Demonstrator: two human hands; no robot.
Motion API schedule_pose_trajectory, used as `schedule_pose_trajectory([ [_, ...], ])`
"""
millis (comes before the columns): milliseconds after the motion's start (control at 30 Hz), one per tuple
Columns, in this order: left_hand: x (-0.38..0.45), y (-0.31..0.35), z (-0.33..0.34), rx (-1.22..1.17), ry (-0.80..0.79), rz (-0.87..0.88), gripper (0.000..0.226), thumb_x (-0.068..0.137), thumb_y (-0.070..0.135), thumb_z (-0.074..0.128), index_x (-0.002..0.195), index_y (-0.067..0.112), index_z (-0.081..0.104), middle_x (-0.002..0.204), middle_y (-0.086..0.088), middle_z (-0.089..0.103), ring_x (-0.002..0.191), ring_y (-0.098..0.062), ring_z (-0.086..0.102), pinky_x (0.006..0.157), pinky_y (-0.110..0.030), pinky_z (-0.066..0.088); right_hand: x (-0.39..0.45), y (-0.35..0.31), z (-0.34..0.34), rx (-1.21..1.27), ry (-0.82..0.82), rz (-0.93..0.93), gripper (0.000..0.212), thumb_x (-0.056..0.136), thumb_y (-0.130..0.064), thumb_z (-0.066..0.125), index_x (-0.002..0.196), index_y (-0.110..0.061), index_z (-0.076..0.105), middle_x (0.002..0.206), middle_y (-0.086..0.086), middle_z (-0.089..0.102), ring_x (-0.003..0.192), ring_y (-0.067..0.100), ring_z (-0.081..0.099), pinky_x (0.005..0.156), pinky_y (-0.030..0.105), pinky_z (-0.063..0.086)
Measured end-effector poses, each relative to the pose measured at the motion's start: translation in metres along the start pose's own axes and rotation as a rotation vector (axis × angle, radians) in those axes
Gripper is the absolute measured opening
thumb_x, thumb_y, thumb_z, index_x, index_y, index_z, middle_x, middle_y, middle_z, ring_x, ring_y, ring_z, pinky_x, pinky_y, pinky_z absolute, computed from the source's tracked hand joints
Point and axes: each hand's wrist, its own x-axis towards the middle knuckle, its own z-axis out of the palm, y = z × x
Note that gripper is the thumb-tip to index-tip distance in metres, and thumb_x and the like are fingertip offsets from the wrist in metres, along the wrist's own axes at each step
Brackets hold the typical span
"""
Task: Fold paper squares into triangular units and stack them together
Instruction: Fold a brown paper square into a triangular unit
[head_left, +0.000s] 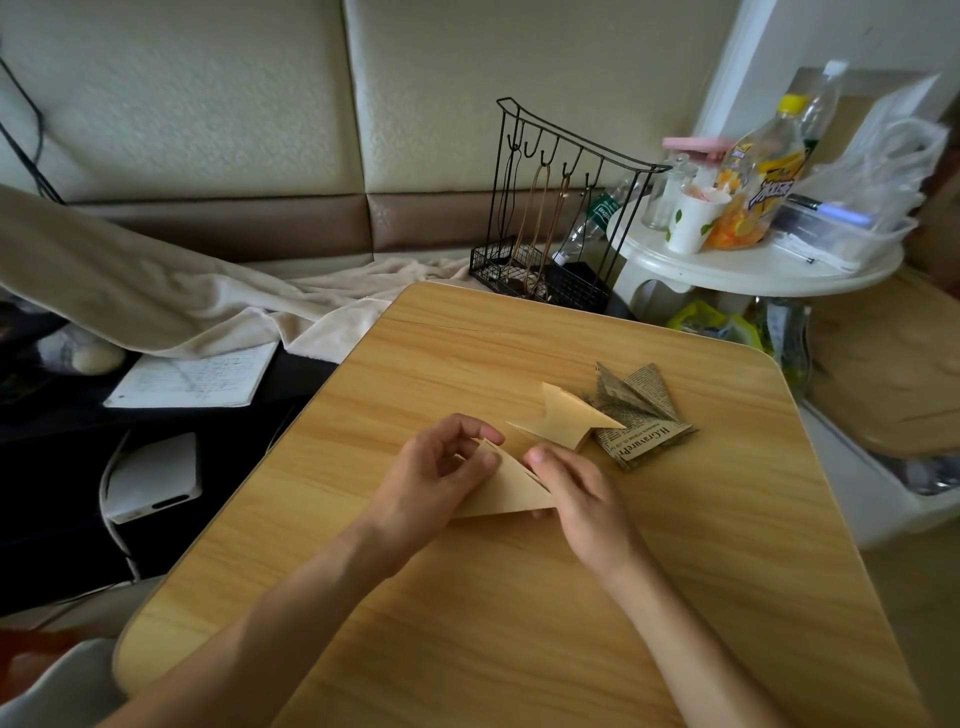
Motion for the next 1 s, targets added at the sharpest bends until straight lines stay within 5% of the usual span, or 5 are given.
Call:
schedule_pose_trajectory([
  [200,-0.001,-0.001,0.001,0.045,0.014,0.027,0.011,0.097,0.018,0.07,0.105,0.025,0.071,0.079,0.005,0.064,0.073,-0.02,0.048,0.068,-0.036,0.036,0.0,-0.004,0.0,-0.029,-0.055,-0.042,0.03,0.099,-0.03,0.053,0.069,-0.025,0.059,0.064,0.0,0.047,0.064,0.012,0.046,0.058,0.024,0.039],
  [433,-0.001,0.002,0.003,0.032,0.077,-0.036,0.005,0.098,0.021,0.068,0.1,0.024,0.072,0.088,-0.002,0.073,0.074,-0.012,0.062,0.066,-0.033,0.048,-0.002,-0.004,0.0,-0.008,-0.021,-0.057,0.048,0.092,-0.052,0.056,0.081,-0.005,0.062,0.072,0.02,0.052,0.067,0.031,0.054,0.06,0.047,0.048],
  [567,0.0,0.003,0.001,0.006,0.15,-0.114,0.003,0.097,0.024,0.069,0.1,0.025,0.071,0.094,-0.004,0.074,0.078,-0.012,0.065,0.064,-0.029,0.051,-0.002,-0.001,0.0,-0.078,0.028,-0.095,0.03,0.091,-0.047,0.062,0.08,-0.02,0.065,0.065,0.011,0.053,0.062,0.031,0.049,0.059,0.048,0.04],
  [733,-0.001,0.005,0.001,-0.167,0.05,-0.224,0.035,0.085,0.015,0.082,0.114,0.009,0.065,0.103,-0.014,0.076,0.092,-0.025,0.076,0.075,-0.032,0.063,0.001,0.005,0.0,-0.069,0.137,-0.029,0.023,0.094,-0.037,0.064,0.08,-0.019,0.066,0.059,-0.002,0.054,0.056,0.014,0.052,0.055,0.04,0.04],
  [1000,0.005,0.002,-0.009,-0.3,0.428,-0.262,0.034,0.083,0.012,0.084,0.112,0.009,0.067,0.103,-0.018,0.075,0.074,-0.016,0.075,0.077,-0.028,0.062,-0.002,0.003,0.001,-0.158,0.063,-0.078,0.025,0.098,-0.013,0.069,0.074,-0.011,0.062,0.059,-0.002,0.05,0.057,0.012,0.043,0.056,0.031,0.035],
])
